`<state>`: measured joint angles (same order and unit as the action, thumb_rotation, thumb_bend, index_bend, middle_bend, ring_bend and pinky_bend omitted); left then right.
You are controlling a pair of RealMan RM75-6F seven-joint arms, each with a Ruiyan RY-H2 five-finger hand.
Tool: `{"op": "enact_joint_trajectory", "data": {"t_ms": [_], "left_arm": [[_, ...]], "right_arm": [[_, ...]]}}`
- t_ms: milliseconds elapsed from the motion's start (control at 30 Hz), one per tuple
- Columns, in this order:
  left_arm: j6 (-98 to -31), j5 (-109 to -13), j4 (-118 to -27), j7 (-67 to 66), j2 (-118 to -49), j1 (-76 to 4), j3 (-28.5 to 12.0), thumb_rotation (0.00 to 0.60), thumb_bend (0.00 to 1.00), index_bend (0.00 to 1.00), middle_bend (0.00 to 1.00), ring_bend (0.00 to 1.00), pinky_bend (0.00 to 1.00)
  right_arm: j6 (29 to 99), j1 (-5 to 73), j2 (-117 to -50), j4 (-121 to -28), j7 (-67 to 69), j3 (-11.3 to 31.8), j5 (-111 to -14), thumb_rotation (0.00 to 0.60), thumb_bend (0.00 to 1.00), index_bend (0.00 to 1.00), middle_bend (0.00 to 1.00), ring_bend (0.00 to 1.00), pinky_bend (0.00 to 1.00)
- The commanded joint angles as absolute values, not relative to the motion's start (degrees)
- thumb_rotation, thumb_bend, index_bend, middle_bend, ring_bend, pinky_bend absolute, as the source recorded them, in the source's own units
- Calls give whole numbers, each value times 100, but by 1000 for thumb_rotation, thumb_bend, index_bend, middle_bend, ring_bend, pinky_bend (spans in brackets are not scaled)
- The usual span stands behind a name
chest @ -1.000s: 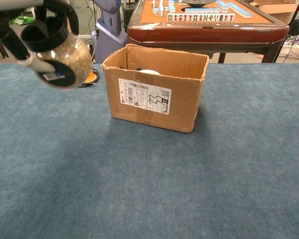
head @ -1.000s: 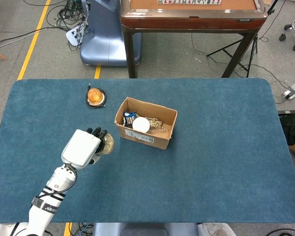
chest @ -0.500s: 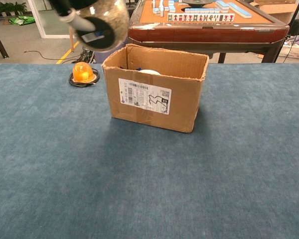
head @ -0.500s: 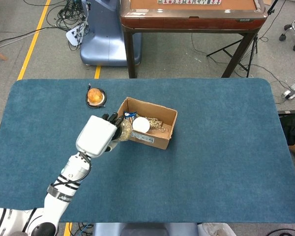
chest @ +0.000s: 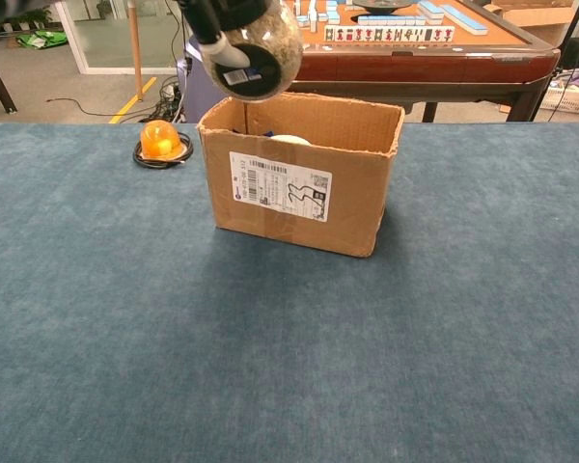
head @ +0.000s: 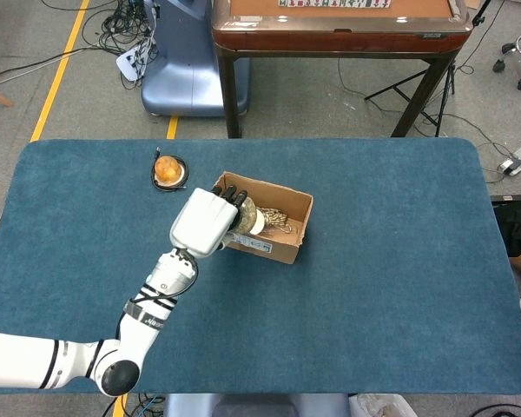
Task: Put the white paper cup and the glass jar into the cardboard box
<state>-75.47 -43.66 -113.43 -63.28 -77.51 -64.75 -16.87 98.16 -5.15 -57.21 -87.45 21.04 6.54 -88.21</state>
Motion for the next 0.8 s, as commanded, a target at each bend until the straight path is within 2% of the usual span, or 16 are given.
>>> {"op": "enact_joint_trajectory", "data": {"t_ms": [33, 367, 433, 567, 667, 800], "left_arm": [[-7519, -4271, -11121, -6388, -7923, -6603, -1720, 600, 294, 579, 619, 534, 791], [-7214, -4120, -10317, -6245, -8429, -6884, -1691, 600, 293, 517, 546, 519, 708], [-7159, -4134, -10188, -6230, -8506, -6922, -1658, 600, 293, 454, 508, 507, 694], [-7104, -4065, -10009, -6217, -8619, -6988, -1667, 600, 286, 168, 367, 446, 647], [-7126, -4013, -9964, -6188, -8652, -7003, -1697, 600, 198, 22, 260, 387, 613], [-7188, -3977, -9998, -6176, -8641, -6997, -1713, 600, 118, 0, 178, 347, 593]], "right_arm": [[9834, -523, -5713, -8730, 2145, 651, -8822, 600, 331, 309, 418, 371, 342], [9772, -480, -5720, -8717, 2121, 605, -8881, 600, 332, 309, 418, 371, 342], [9755, -468, -5718, -8723, 2110, 600, -8888, 600, 332, 309, 418, 371, 342], [9726, -449, -5692, -8753, 2104, 591, -8894, 600, 332, 309, 418, 371, 342], [9733, -450, -5691, -8750, 2113, 578, -8908, 600, 332, 309, 418, 371, 342], [9755, -446, -5709, -8713, 2125, 577, -8919, 600, 331, 309, 418, 371, 342]]}}
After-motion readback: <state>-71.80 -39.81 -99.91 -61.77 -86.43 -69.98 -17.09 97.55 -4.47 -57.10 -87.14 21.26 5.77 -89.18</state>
